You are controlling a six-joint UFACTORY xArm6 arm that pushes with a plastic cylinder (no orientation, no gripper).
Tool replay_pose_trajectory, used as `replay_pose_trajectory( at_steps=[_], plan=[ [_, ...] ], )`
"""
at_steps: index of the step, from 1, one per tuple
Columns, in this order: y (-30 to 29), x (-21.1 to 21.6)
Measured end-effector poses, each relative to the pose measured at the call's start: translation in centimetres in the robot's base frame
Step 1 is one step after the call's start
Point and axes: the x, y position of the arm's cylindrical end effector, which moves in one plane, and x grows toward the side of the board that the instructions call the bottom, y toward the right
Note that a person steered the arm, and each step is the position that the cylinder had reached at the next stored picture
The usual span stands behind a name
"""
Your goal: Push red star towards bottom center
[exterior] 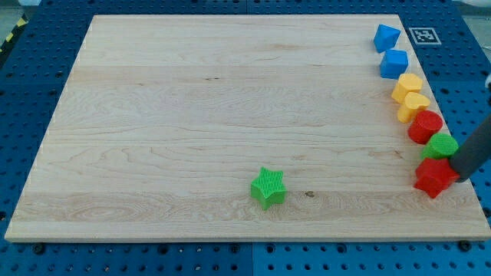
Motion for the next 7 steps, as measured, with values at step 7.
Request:
replay_pose_trajectory(
  at_steps=[7],
  plan=[
    [-6.4,-0.1]
  ],
)
